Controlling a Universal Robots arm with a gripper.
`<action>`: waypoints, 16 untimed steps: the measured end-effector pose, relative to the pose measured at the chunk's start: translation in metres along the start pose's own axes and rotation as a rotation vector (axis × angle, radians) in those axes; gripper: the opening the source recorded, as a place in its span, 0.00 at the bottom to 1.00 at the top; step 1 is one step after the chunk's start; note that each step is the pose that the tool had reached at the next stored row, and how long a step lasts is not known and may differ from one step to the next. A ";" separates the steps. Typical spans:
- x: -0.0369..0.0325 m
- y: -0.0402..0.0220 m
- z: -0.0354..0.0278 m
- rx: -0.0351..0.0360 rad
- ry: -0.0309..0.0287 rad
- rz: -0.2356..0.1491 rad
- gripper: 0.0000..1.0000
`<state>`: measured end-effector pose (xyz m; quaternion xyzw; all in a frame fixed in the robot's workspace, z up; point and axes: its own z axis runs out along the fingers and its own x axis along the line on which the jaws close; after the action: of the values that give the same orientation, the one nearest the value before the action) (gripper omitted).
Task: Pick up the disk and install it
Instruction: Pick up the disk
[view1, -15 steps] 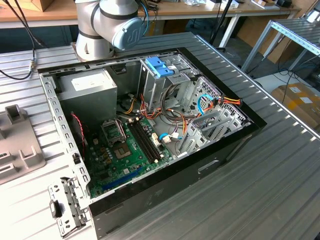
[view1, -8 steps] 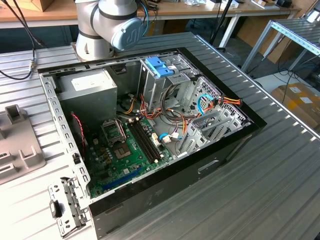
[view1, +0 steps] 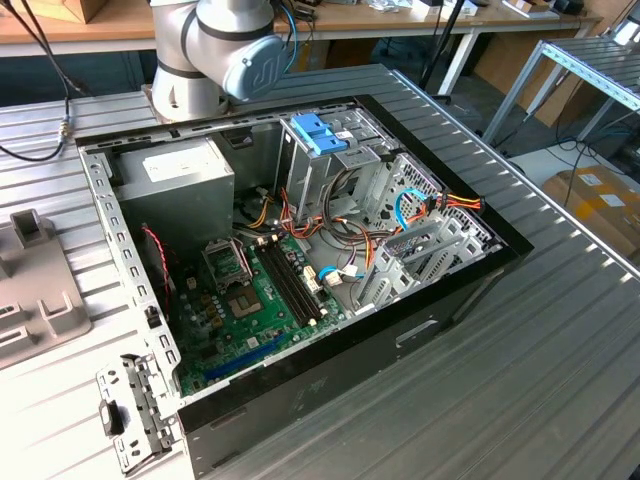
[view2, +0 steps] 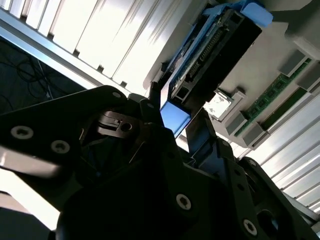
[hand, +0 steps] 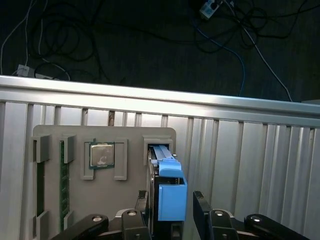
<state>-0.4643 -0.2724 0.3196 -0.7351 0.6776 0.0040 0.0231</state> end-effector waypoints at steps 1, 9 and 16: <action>0.0022 0.0003 0.0010 0.0000 0.0000 0.000 0.48; 0.0048 0.0008 0.0150 -0.0001 0.0001 0.000 0.48; 0.0049 0.0008 0.0181 -0.0116 -0.0010 0.000 0.48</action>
<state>-0.4643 -0.2767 0.3012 -0.7351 0.6777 0.0083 0.0191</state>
